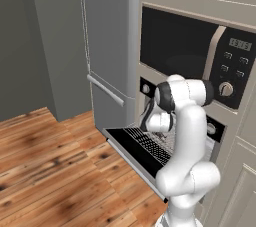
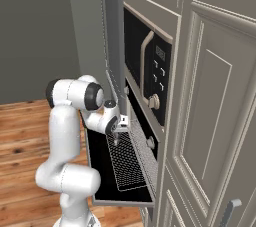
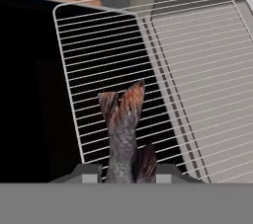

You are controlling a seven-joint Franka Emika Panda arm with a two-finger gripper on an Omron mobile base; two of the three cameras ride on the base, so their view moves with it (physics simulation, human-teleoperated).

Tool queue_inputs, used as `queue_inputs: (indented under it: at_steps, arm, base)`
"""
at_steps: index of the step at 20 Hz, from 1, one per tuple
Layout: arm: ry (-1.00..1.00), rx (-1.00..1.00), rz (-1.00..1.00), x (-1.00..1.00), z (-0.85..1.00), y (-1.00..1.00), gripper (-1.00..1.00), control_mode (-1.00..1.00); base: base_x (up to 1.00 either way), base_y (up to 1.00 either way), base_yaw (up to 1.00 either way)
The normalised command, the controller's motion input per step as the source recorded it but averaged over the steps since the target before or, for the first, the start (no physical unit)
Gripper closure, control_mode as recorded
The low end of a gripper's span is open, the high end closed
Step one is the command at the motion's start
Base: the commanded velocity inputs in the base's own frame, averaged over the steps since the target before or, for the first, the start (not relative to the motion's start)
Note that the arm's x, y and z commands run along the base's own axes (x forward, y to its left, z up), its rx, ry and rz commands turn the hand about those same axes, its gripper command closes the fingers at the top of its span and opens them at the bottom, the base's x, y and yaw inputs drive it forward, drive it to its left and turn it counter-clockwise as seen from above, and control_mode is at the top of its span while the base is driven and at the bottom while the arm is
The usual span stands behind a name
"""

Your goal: Place the fish on the bottom rack of the oven, and slide the tray back inside. Close the oven door.

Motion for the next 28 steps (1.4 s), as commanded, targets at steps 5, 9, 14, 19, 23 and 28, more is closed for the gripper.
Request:
queue_inputs:
  at_steps: [5,9,14,19,23,28]
  arm:
    - [0.00,0.00,0.00,0.50,-0.53,-0.11,1.00,-1.00]
    - [0.00,0.00,0.00,0.39,-0.59,-0.14,1.00,-1.00]
    - [0.00,0.00,0.00,0.47,-0.55,-0.03,1.00,-1.00]
    - [0.00,-0.01,0.00,0.48,-0.60,0.00,1.00,-1.00]
    - [0.00,-0.02,0.00,0.44,-0.63,-0.01,1.00,-1.00]
    - [-0.04,-0.13,0.00,0.02,-0.43,0.27,-1.00,-1.00]
  base:
    - [0.00,0.00,0.00]
    - [0.00,0.00,0.00]
    - [0.00,0.00,0.00]
    - [0.00,0.00,0.00]
    - [0.00,0.00,0.00]
    - [0.00,0.00,0.00]
